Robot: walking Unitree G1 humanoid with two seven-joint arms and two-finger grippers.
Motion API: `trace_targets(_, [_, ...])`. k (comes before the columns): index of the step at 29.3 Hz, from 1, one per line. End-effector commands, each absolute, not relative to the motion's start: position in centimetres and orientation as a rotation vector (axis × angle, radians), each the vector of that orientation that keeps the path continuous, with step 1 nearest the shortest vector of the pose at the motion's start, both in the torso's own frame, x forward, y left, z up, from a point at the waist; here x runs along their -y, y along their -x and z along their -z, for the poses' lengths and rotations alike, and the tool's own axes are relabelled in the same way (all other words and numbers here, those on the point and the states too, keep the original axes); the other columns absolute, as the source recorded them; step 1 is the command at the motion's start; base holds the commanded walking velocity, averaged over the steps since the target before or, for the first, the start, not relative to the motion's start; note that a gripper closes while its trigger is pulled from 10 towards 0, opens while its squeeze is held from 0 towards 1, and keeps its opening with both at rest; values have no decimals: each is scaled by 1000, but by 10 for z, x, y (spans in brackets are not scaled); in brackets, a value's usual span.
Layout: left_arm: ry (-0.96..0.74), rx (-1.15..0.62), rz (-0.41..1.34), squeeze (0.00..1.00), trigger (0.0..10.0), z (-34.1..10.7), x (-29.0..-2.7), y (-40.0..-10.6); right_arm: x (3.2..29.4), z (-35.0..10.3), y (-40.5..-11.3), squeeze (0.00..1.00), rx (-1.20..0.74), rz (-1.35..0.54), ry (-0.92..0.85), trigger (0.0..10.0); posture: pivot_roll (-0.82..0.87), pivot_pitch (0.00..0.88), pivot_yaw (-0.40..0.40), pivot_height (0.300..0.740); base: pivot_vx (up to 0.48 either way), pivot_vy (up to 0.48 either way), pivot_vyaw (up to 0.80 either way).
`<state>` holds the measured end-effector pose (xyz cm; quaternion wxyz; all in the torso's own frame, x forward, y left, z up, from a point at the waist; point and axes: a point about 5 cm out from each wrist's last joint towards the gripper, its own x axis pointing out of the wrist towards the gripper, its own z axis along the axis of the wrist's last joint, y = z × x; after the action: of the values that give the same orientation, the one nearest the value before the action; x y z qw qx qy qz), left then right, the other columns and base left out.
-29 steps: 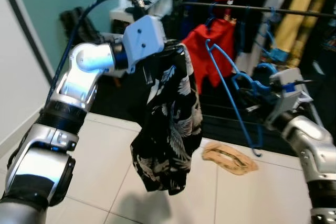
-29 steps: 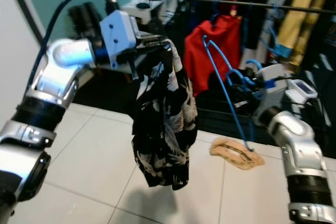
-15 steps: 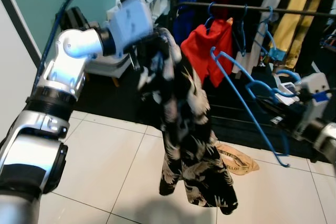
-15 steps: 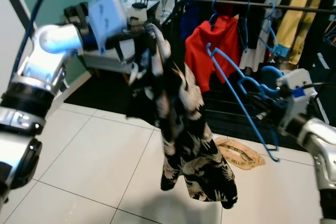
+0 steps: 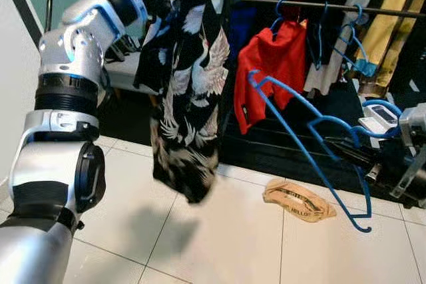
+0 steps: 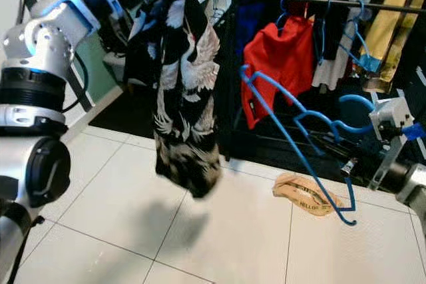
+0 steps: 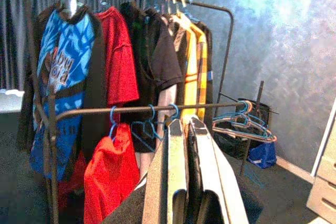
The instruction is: Hang hanger
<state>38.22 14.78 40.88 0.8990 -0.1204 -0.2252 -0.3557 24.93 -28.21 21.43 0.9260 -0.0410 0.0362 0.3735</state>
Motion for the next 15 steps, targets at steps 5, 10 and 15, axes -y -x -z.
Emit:
trace_targets(5, [178, 400, 610, 0, 10000, -418, -154, -386, 263, -204, -248, 0, -164, -848, 133, 10000, -45, 34, 48, 740, 0, 0, 0])
trace_targets(10, [86, 403, 517, 0, 10000, -424, -152, -388, 250, -205, -249, 0, -164, -892, 141, 10000, -45, 35, 51, 740, 0, 0, 0])
trace_targets(15, [14, 414, 399, 0, 10000, -429, -153, -391, 238, -211, -248, 0, -141, -943, 137, 10000, -47, 33, 52, 740, 0, 0, 0])
